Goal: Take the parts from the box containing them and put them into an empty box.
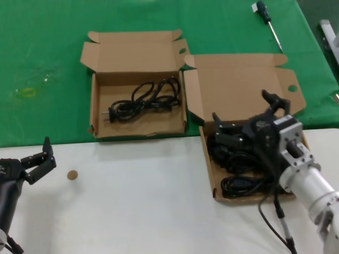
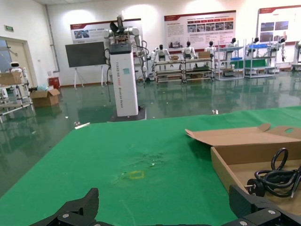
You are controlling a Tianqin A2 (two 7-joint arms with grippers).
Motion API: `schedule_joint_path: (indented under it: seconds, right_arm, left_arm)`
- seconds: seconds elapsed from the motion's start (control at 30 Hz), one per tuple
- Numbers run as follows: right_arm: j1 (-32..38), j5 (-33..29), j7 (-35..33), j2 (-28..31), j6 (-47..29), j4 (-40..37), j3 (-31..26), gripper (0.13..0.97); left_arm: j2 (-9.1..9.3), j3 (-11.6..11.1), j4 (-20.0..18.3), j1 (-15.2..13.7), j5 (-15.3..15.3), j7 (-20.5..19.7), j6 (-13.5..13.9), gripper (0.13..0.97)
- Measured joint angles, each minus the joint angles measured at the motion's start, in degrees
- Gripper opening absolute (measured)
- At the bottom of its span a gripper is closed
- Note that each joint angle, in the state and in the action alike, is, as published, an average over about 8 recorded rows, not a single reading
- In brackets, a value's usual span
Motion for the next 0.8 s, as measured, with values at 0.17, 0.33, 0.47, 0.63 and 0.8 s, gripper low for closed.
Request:
schedule_joint_path:
  seconds: [0.17,0.33,0.47,0.63,0.8]
  right_arm:
    - [-3.64,1.73,1.88,-0.12,2.74,2.31,1.94,0.966]
    - [-6.25,2.97,3.23,-0.21,4.71,3.96,3.33,0.966]
    - [-6.85,3.26,3.55,-0.23,5.16,4.34,3.65,0.966]
    - [-6.91,3.29,3.57,-0.23,5.20,4.37,3.68,0.966]
    - [-6.91,3.29,3.57,-0.23,5.20,4.37,3.68,0.966]
  left_arm:
    - [0.00,0.00,0.00,0.00,0.00,0.00,0.00,0.966]
    - [0.00,0.00,0.00,0.00,0.00,0.00,0.00,0.966]
    - [0.00,0.00,0.00,0.00,0.00,0.00,0.00,0.966]
    - [0.00,0.00,0.00,0.00,0.00,0.00,0.00,0.966]
    - [0.00,0.00,0.00,0.00,0.00,0.00,0.00,0.966]
